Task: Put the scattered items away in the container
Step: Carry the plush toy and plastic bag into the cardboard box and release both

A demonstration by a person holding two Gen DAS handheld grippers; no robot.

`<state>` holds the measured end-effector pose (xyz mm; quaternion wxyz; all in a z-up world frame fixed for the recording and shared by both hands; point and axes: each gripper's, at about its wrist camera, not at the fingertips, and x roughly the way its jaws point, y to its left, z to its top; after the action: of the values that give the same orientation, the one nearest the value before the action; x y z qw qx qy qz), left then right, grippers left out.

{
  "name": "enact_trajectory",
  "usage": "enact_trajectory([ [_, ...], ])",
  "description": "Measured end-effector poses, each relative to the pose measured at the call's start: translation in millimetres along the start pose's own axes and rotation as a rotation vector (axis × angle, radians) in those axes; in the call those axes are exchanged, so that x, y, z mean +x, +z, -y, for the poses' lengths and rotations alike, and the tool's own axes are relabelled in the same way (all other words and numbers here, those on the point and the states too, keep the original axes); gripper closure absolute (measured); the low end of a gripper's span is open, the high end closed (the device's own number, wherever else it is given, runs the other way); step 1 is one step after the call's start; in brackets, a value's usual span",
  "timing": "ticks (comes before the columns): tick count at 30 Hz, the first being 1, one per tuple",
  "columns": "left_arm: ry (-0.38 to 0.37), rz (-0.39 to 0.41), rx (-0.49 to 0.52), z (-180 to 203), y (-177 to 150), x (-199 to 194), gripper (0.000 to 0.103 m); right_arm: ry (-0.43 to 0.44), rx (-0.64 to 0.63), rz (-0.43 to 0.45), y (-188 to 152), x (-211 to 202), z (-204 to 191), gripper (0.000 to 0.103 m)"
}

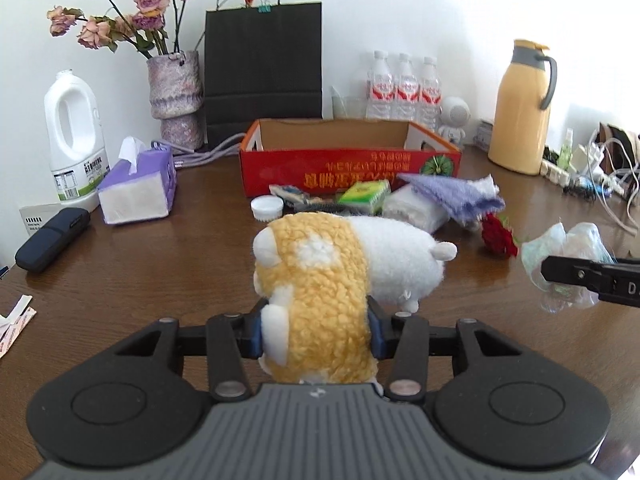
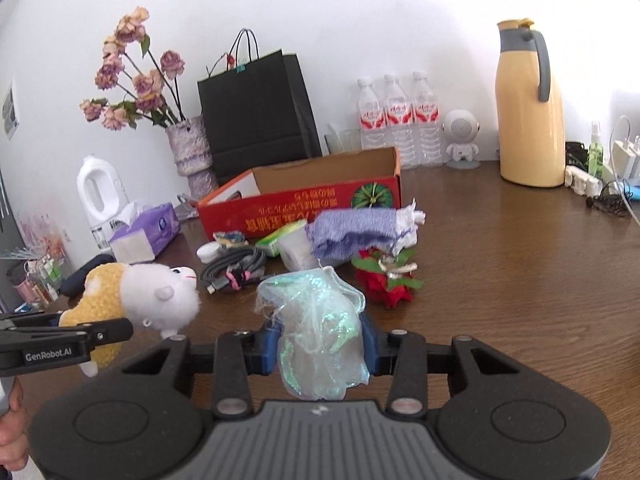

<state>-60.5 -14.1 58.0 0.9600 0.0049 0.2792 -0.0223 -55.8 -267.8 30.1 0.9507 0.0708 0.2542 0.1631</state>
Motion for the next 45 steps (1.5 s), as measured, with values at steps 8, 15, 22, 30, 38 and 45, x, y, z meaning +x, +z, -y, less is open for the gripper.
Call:
enact_trajectory([
  [8,-0.005,0.118,0.033,-2.9,77.3,40.2,0.056,0.005,-0.046,0.095,79.2,28.0,3.6,0.063],
  [15,-0.007,0.137,0.036,-13.3,178.1,135.8,0.056,0.02,-0.048,0.04,174.2,124.4,24.4,0.063],
  [22,0.026,0.032,0.059,-31.5,257.8,238.9,0.056,-0.063,-0.047,-0.119,266.9,238.0,45.6,0.062],
  [30,0.106,-0.183,0.112,-38.9,242.9,343.0,0.055,-0.173,-0.135,-0.376,274.4,376.8,51.4,0.061],
  [38,0.105,-0.275,0.112,-45.7,226.0,369.3,0.054,-0.206,-0.152,-0.483,245.4,433.4,54.2,0.059],
  [45,0.112,-0.311,0.103,-45.8,222.5,375.3,0.048,-0.248,-0.175,-0.466,241.5,438.8,54.9,0.045],
])
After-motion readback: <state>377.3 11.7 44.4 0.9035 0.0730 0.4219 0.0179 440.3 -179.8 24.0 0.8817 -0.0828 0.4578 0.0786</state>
